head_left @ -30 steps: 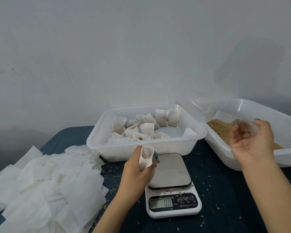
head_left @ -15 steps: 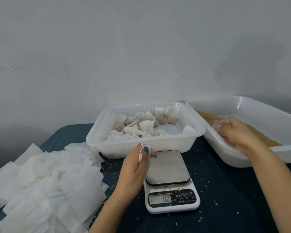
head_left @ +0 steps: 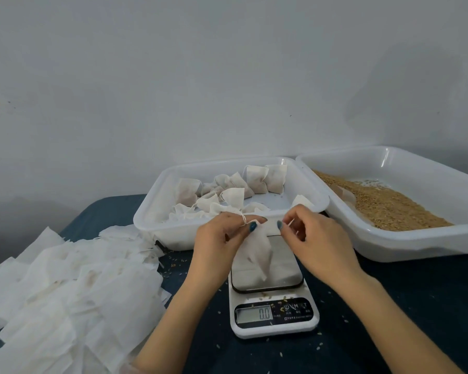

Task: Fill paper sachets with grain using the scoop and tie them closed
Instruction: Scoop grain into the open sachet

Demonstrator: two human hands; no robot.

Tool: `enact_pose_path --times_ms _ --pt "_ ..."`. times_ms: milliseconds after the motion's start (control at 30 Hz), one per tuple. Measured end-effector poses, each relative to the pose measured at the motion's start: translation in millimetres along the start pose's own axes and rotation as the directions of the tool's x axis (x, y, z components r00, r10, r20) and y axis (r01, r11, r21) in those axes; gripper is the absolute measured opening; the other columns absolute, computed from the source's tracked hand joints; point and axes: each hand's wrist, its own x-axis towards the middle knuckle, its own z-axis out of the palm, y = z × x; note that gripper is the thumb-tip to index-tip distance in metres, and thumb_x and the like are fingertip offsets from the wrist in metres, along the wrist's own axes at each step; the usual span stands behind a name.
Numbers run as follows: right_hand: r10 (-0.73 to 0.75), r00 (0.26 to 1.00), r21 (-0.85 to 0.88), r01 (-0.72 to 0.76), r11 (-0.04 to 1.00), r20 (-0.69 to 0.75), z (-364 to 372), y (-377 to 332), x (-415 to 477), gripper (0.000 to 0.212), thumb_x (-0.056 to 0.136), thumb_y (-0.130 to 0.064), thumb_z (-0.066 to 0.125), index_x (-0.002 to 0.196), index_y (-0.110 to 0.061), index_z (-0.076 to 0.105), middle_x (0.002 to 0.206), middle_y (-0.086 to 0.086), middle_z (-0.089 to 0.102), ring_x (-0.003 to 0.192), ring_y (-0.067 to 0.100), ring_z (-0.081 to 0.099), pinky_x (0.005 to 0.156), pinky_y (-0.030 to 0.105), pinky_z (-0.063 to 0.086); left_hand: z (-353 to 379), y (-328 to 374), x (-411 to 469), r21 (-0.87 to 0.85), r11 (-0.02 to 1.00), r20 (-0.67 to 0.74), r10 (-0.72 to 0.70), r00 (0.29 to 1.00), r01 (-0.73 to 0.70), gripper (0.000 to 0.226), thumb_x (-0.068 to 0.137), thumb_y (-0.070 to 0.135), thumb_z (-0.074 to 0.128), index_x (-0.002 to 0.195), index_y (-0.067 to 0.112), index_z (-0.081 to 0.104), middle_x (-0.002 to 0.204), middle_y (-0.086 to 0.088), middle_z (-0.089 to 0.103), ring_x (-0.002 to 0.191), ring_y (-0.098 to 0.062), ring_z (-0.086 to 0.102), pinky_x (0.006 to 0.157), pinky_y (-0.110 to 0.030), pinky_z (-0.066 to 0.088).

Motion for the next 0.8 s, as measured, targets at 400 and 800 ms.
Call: enact_pose_path --times_ms 400,800 --pt "0.211 0.977 0.094 -0.21 0.973 -0.003 27 39 -17 0.023 0.09 -0.041 0.06 0.072 -0.034 0.047 0.058 -0.008 0.054 0.054 0.007 0.052 0.048 0.027 0.038 8 -26 -19 -0.031 0.974 -0.041 -0.225 0.974 0.223 0.015 0.099 0.028 0.057 0.106 0.034 0.069 0.105 0.015 0.068 0.09 -0.002 0.063 0.066 -0.017 0.054" --pt "0.195 0.98 -0.007 -0.195 0.981 -0.049 29 39 -21 0.025 0.092 -0.04 0.058 0.073 -0.03 0.046 0.06 -0.01 0.055 0.058 0.007 0.054 0.051 0.028 0.041 4 -31 -20 0.103 0.97 -0.158 -0.203 0.966 0.221 0.024 0.094 0.05 0.045 0.103 0.039 0.064 0.104 0.02 0.067 0.101 -0.003 0.06 0.079 -0.026 0.05"
